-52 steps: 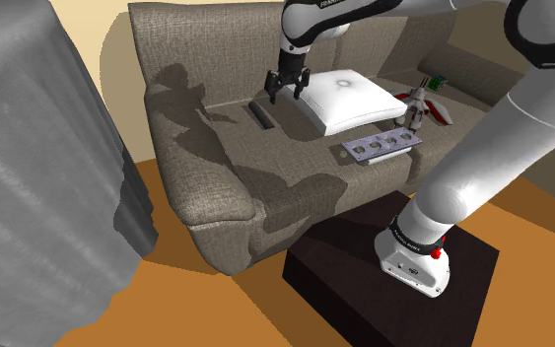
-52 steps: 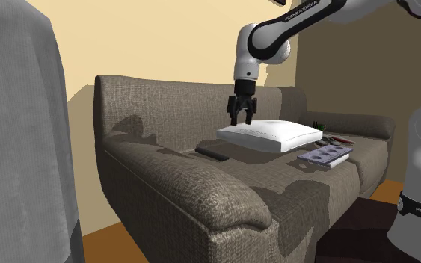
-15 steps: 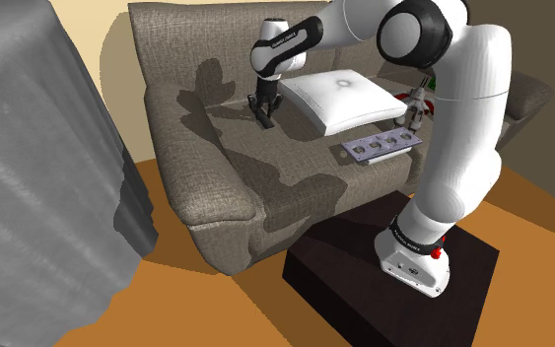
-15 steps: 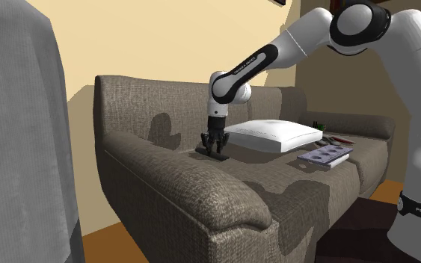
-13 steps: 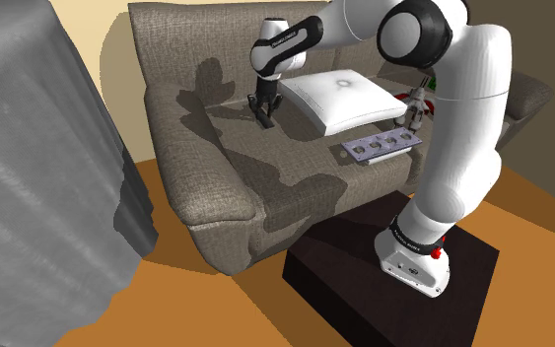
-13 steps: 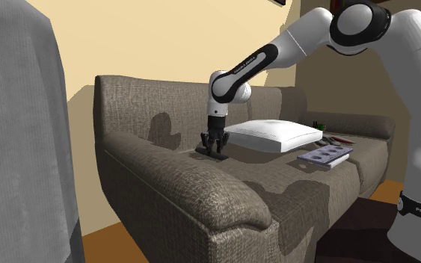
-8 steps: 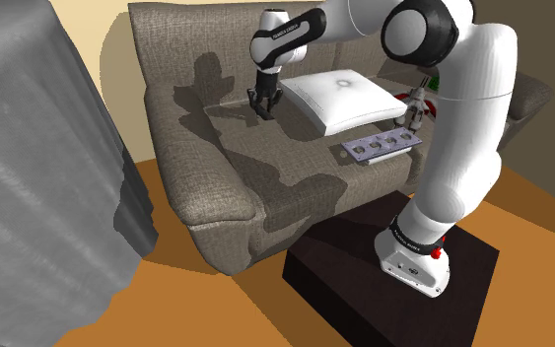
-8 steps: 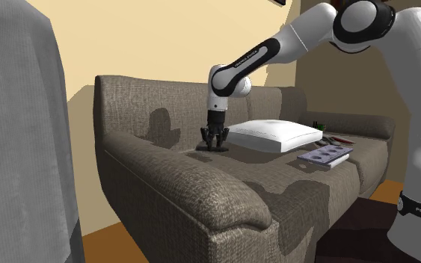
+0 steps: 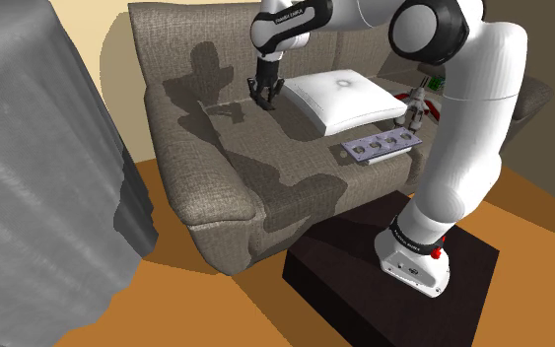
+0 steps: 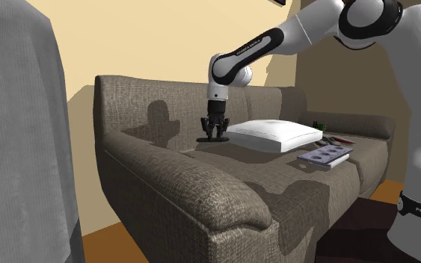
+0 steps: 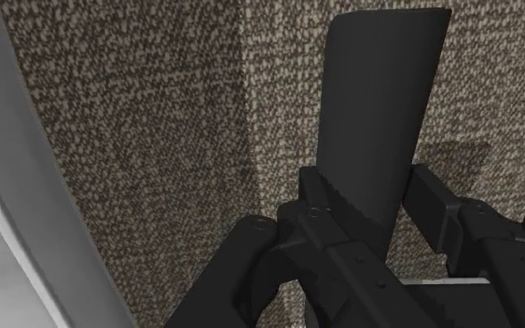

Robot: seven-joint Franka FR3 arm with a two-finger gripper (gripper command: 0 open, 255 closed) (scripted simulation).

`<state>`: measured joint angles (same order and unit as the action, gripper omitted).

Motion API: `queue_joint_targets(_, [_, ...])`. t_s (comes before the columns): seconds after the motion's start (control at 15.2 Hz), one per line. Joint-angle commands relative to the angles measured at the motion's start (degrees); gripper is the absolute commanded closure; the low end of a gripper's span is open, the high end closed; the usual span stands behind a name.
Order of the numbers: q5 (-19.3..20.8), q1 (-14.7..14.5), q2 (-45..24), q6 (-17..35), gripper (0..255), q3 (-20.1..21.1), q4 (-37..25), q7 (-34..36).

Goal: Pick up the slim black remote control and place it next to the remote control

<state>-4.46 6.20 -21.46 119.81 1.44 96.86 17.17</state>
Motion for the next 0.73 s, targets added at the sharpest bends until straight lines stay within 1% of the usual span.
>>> queue_joint_targets(0.0, [0.0,0.0,0.5,-1.4,255,0.0,-0.9,0.1])
queue_joint_targets(0.13, [0.1,0.0,0.9,-2.7,255,0.0,-1.7,0.2])
queue_joint_targets(0.4, [-0.4,0.5,10.1,1.2,255,-0.2,11.4,-0.9])
queue_joint_targets(0.66, [-0.8,1.0,18.9,3.8,255,-0.4,22.8,-2.0])
